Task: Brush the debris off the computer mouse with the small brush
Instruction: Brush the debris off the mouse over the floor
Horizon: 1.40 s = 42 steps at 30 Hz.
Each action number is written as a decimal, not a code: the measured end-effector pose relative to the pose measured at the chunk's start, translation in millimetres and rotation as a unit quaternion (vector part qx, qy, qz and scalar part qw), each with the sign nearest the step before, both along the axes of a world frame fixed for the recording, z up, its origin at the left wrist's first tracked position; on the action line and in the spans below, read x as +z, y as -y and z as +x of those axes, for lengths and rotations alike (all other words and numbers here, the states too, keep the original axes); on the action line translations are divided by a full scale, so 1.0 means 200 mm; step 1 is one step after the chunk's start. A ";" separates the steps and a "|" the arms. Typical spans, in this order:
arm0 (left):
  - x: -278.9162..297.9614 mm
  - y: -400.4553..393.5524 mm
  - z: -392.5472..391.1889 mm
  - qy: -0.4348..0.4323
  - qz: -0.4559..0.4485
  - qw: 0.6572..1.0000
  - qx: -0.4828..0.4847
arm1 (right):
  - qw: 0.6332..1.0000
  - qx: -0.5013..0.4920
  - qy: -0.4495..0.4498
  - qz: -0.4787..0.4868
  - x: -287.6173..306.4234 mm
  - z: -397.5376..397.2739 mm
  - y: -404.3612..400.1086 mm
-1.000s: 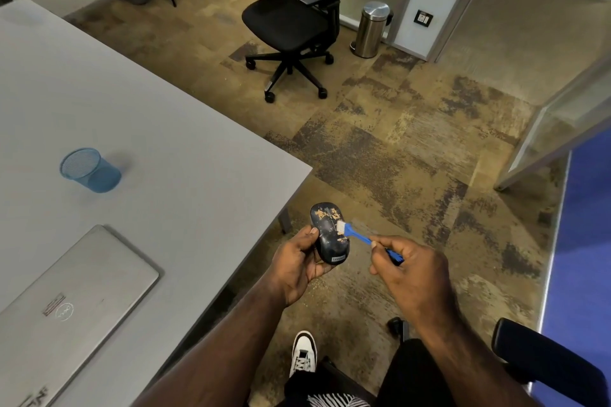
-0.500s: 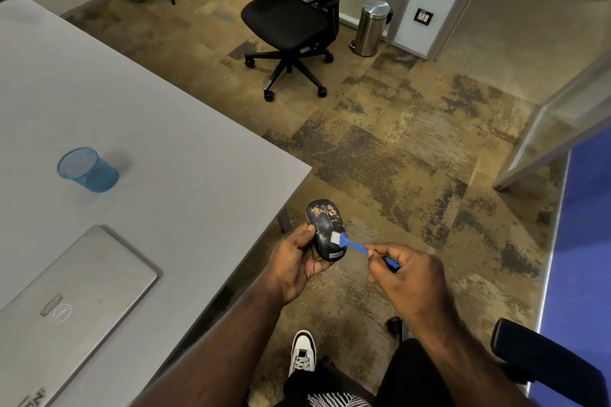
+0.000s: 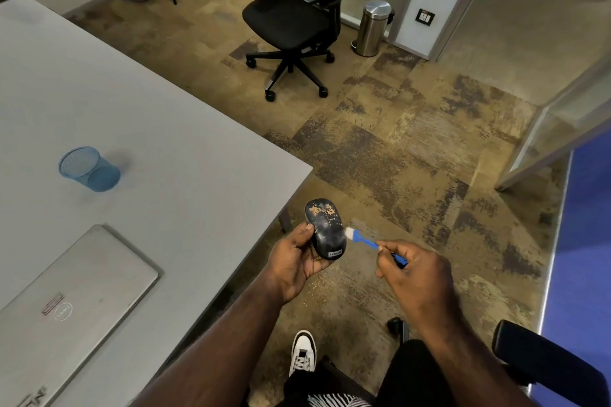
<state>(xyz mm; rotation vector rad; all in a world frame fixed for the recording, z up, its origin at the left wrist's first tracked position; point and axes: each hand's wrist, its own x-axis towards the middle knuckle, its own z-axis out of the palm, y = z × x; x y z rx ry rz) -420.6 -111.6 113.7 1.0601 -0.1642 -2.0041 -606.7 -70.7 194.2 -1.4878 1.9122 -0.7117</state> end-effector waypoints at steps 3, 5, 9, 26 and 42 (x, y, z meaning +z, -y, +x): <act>0.00 0.00 0.01 -0.007 0.002 1.000 0.005 | 1.000 -0.013 0.009 -0.021 0.02 -0.03 0.01; 0.00 0.00 0.01 -0.008 -0.002 1.000 0.004 | 0.999 0.014 0.034 -0.031 0.03 -0.02 0.00; 0.00 0.00 -0.01 -0.018 -0.005 1.000 0.007 | 0.997 0.065 0.039 0.005 0.01 0.01 -0.04; -0.01 0.01 0.00 -0.011 0.000 1.000 0.004 | 1.000 -0.009 0.017 -0.012 -0.03 -0.01 -0.03; -0.02 0.01 0.01 -0.005 -0.003 1.000 -0.005 | 0.997 -0.018 0.064 -0.031 -0.01 -0.02 0.02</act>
